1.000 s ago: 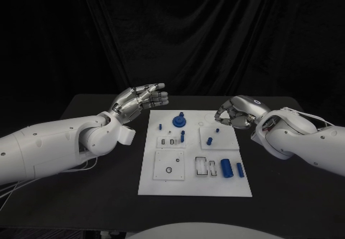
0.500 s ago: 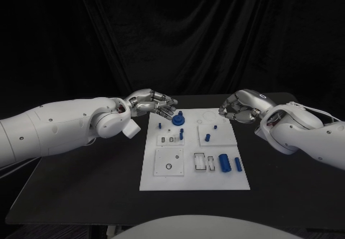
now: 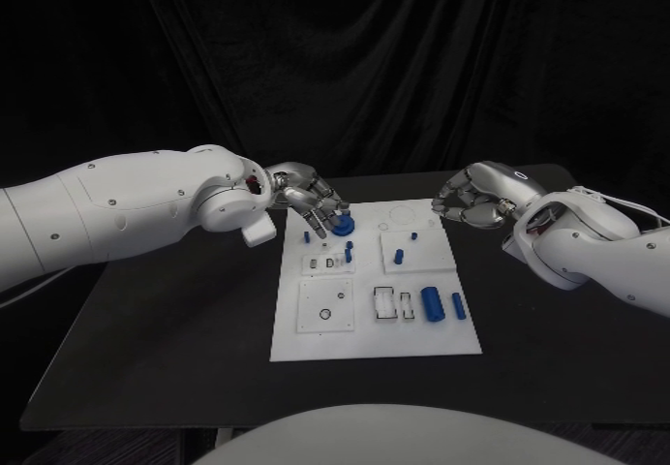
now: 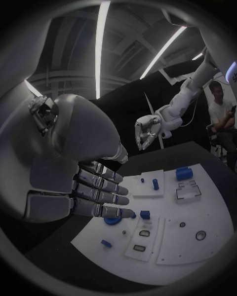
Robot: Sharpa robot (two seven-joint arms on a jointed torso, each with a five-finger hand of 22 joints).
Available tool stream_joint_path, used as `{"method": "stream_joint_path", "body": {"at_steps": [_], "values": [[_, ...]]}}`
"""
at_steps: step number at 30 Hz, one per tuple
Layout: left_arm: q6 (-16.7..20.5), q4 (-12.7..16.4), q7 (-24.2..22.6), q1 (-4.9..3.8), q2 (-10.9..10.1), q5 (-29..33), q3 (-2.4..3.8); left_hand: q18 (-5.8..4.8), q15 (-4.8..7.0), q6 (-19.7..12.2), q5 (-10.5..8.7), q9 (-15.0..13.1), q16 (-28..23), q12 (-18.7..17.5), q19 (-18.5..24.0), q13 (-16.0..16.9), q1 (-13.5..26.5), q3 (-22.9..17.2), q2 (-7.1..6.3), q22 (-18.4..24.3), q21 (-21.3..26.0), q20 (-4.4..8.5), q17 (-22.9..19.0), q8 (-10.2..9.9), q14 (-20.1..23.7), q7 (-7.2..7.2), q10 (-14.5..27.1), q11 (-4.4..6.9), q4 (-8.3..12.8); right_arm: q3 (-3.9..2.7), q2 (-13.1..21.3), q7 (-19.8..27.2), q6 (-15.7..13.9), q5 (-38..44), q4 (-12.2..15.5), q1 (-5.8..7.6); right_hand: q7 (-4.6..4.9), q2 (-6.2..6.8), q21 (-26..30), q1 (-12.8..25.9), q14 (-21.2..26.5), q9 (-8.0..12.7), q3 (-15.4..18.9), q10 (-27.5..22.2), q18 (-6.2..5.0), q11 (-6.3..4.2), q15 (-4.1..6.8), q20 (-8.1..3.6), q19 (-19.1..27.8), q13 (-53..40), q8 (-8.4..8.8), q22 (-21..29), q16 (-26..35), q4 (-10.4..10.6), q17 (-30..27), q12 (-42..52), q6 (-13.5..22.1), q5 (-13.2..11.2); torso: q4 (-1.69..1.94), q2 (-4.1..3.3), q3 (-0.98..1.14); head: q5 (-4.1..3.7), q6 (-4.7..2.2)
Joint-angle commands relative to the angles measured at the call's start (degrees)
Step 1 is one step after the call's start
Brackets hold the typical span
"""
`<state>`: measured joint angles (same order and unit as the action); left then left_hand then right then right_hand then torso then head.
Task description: Assemble the parts on the task board
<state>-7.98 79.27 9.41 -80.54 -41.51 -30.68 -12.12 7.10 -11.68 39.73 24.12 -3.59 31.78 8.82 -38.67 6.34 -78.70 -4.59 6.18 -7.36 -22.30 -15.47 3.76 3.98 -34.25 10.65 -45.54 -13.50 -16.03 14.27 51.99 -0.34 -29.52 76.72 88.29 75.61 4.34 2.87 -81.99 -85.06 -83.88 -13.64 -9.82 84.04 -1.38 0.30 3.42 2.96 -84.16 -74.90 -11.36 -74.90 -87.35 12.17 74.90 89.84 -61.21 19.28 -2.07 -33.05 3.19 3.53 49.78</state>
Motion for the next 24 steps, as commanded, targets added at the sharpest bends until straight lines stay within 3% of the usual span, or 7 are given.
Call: {"method": "stream_joint_path", "body": {"at_steps": [1,8,10,17,20,21,24], "values": [[-3.36,-0.17,6.22,-0.44,0.77,-7.37,0.05,1.11,0.13,0.45,0.13,-0.04,0.23,0.21,-0.43,0.11,0.31,0.4,-0.22,-0.04,-0.18,0.06,-0.05,0.23,-0.49,3.8,-0.45,0.11,-0.03,-0.05,-0.15,-0.2,-0.39,0.06,-0.08,0.09,0.16,-0.07,0.22,-0.07,-4.94,-0.07,-0.19,5.96,-0.8,-0.21,0.22,-0.29,-1.67,-15.1,0.2,-12.07,0.39,0.19,9.96,0.16,0.34,0.21,-0.08,0.13,0.51,-0.12,0.22],[-8.71,-1.3,16.85,-0.89,2.96,-9.05,0.06,1.23,0.26,-1.41,1.17,0.14,0.48,-0.56,-1.7,0.17,2.64,2.05,-0.47,0.2,0.09,0.1,-0.11,-0.29,-1.39,4.02,-0.42,0.06,-0.15,-0.04,-0.5,-0.34,0.46,0.06,-0.63,0.05,0.16,-0.09,0.07,-0.08,-4.96,-0.08,-0.21,5.96,-0.76,-0.21,0.22,-0.29,-1.74,-15.1,0.21,-12.12,0.36,0.19,10.02,0.16,0.35,0.23,-0.61,-0.03,0.95,0.18,0.22],[-9.41,-1.72,18.53,-0.97,3.55,-9.19,0.06,1.25,0.29,-1.95,1.27,0.2,0.51,-0.73,-1.87,0.15,2.98,2.24,-0.49,0.24,0.12,0.11,-0.12,-0.39,-1.51,4.1,-0.31,0.02,-0.12,-0.04,-0.57,-0.4,0.81,0.06,-0.79,0.03,0.16,-0.11,0.12,-0.1,-4.94,-0.08,-0.22,5.96,-0.77,-0.22,0.22,-0.29,-1.73,-15.1,0.22,-12.11,0.4,0.18,9.94,0.16,0.34,0.26,-0.68,-0.04,0.91,0.37,0.22],[-9.98,-3.09,21.39,-1.14,5.63,-9.43,0.07,1.32,0.4,-2.45,1.26,0.22,0.8,-0.93,-2.44,0.2,3.33,2.17,-0.06,0.25,0.08,0.17,-0.08,-0.5,-2.15,3.94,-0.34,-0.01,0.13,-0.04,-0.82,-0.54,1.89,0.06,-1.22,-0.08,0.18,-0.08,-0.1,-0.06,-4.86,-0.1,-0.2,5.96,-0.72,-0.21,0.22,-0.28,-1.85,-15.1,0.25,-12.19,0.61,0.2,9.6,0.16,0.36,0.32,-1.02,-0.17,1.31,0.48,0.22],[-10.01,-3.5,21.96,-1.16,6.13,-9.45,0.07,1.77,0.94,-1.97,0.35,0.13,1.66,-0.93,-4.64,0.39,3.55,1.89,0.28,-0.19,-0.98,0.34,-0.01,-0.35,-3.99,3.58,-0.81,0.28,0.55,-0.04,-0.95,-0.53,2.0,0.06,-1.31,-0.11,0.18,-0.08,-0.15,-0.05,-4.81,-0.11,-0.2,5.96,-0.7,-0.21,0.22,-0.28,-1.88,-15.1,0.26,-12.21,0.75,0.21,9.36,0.16,0.35,0.34,-1.06,-0.23,1.37,0.56,0.22],[-9.94,-3.74,22.09,-1.17,6.38,-9.46,0.07,2.81,2.01,0.59,-0.22,-0.15,2.73,-0.74,-9.96,0.69,4.02,1.55,0.45,-1.36,-3.72,0.58,-0.02,0.23,-6.56,3.51,-1.81,0.98,0.89,-0.04,-0.99,-0.53,2.06,0.06,-1.35,-0.12,0.18,-0.08,-0.13,-0.05,-4.77,-0.11,-0.2,5.96,-0.71,-0.21,0.22,-0.28,-1.87,-15.1,0.26,-12.2,0.85,0.22,9.19,0.16,0.35,0.35,-1.04,-0.2,1.27,0.56,0.22],[-9.41,-4.8,22.16,-1.18,7.48,-9.49,0.06,3.19,2.58,2.59,-0.39,-0.31,3.09,-0.82,-13.15,0.96,4.59,1.05,0.46,-1.33,-4.07,0.87,-0.05,0.57,-8.07,3.32,-2.54,1.42,1.23,-0.04,-0.96,-0.57,2.23,0.06,-1.43,-0.14,0.18,-0.11,-0.18,-0.03,-4.77,-0.12,-0.21,5.96,-0.69,-0.21,0.22,-0.28,-1.91,-15.1,0.27,-12.22,0.87,0.23,9.16,0.16,0.34,0.39,-1.03,-0.19,1.25,0.68,0.22]]}}
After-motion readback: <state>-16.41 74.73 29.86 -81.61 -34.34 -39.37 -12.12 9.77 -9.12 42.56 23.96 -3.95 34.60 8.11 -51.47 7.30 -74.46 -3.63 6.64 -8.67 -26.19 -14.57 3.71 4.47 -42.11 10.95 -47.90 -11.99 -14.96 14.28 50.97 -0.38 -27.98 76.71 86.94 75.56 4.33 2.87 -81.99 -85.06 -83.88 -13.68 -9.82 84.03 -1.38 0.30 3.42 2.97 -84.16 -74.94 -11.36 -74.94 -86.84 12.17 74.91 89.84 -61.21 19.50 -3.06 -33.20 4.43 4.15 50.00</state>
